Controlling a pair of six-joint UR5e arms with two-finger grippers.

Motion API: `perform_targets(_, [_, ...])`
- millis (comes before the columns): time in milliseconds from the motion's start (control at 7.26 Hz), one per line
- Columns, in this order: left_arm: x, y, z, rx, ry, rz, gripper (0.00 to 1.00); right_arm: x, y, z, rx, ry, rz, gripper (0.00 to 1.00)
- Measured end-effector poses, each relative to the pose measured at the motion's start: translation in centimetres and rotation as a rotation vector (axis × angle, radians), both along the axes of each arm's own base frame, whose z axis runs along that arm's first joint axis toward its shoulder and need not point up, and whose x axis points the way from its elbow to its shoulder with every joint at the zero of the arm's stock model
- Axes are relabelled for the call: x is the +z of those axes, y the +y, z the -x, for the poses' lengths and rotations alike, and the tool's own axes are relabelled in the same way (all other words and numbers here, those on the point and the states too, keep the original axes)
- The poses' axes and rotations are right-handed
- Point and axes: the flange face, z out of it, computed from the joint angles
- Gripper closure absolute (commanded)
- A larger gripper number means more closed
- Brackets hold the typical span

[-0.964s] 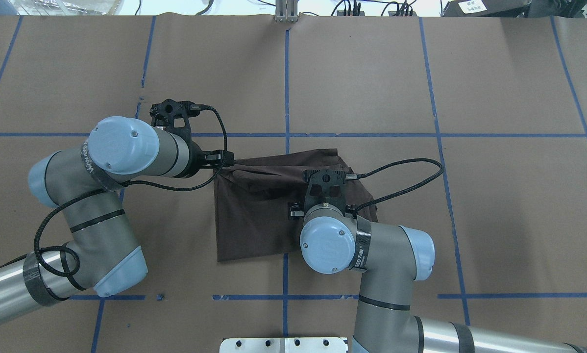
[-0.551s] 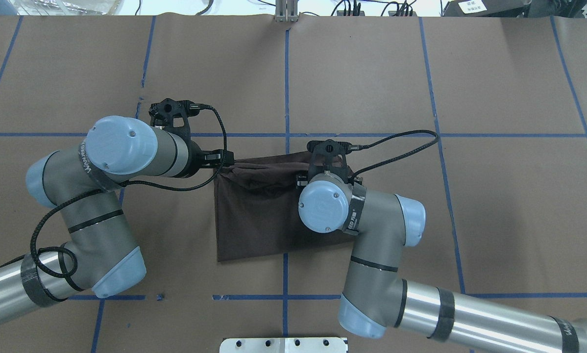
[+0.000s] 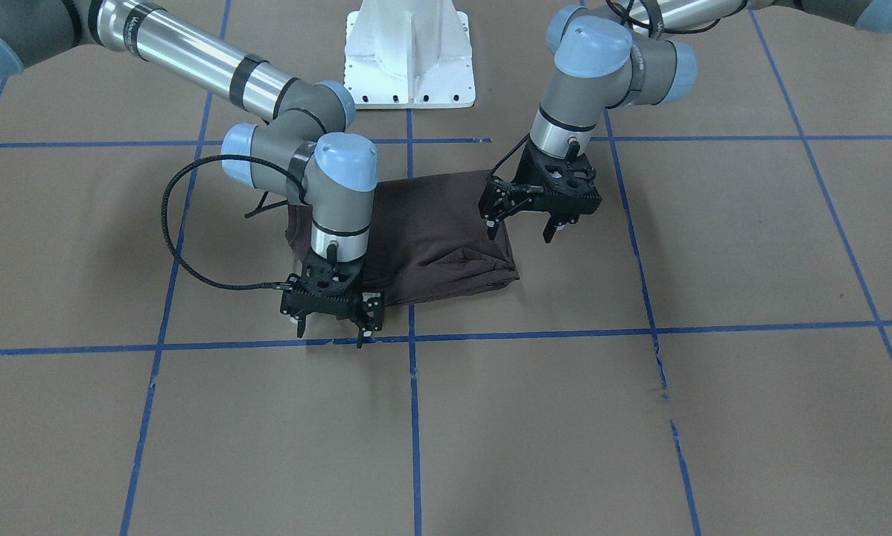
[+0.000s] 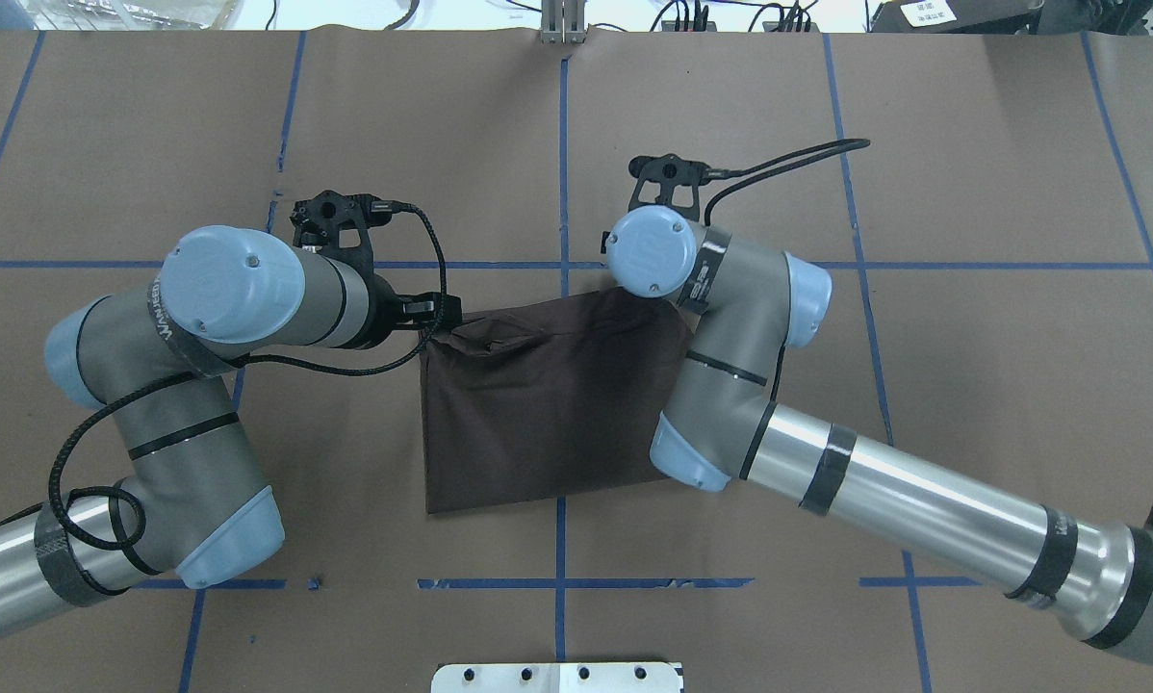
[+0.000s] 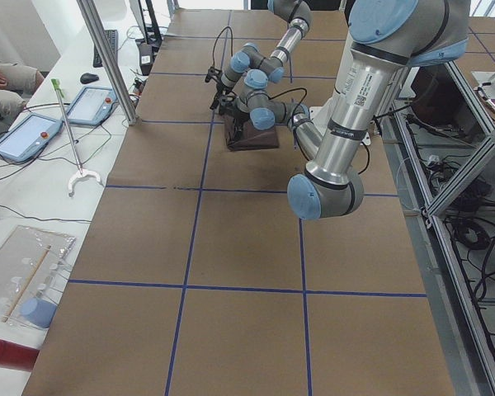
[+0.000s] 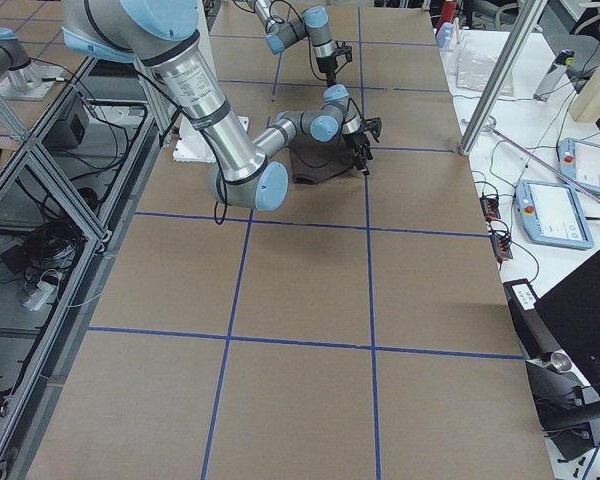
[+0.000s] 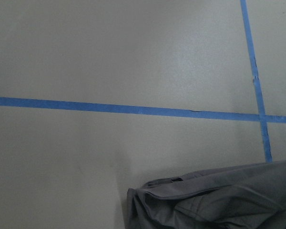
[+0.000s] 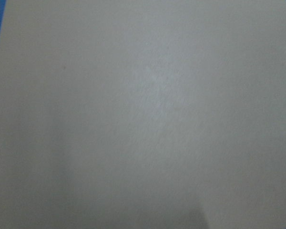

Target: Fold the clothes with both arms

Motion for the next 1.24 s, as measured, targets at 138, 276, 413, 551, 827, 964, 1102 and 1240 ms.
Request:
perform_targets(138, [-0.1, 0.1, -0.3, 0.003, -0.001, 0.002, 0.00, 0.1, -2.6, -2.5, -0.005, -0.019, 0.027, 0.00])
perform_targets(276, [-0.1, 0.1, -1.0, 0.009, -0.006, 0.006, 0.00, -0.4, -4.0, -4.5, -0.032, -0.050, 0.048, 0.00])
perform_targets(413, [-0.1, -0.2, -2.3, 0.015, -0.017, 0.013, 0.00, -1.1, -4.2, -5.9, -0.062, -0.081, 0.054, 0.00])
perform_targets(551, [0.0, -0.7, -3.8, 0.018, -0.032, 0.022, 0.00, -1.4, -3.9, -7.1, -0.079, -0.102, 0.049, 0.00])
perform_targets(827, [0.4, 0.8, -7.1, 0.047, -0.058, 0.024, 0.00, -1.5, -3.2, -8.2, -0.089, -0.116, 0.043, 0.00])
perform_targets(964, [0.6, 2.2, -8.5, 0.057, -0.068, 0.015, 0.03, -1.4, -3.1, -8.4, -0.090, -0.117, 0.042, 0.00])
perform_targets(1102, [0.3, 2.9, -9.1, 0.061, -0.067, 0.008, 0.33, -1.4, -3.1, -8.4, -0.090, -0.118, 0.042, 0.00])
perform_targets(1240, [-0.2, 3.1, -9.4, 0.050, -0.051, 0.019, 0.41, -1.3, -3.0, -8.4, -0.090, -0.118, 0.042, 0.00])
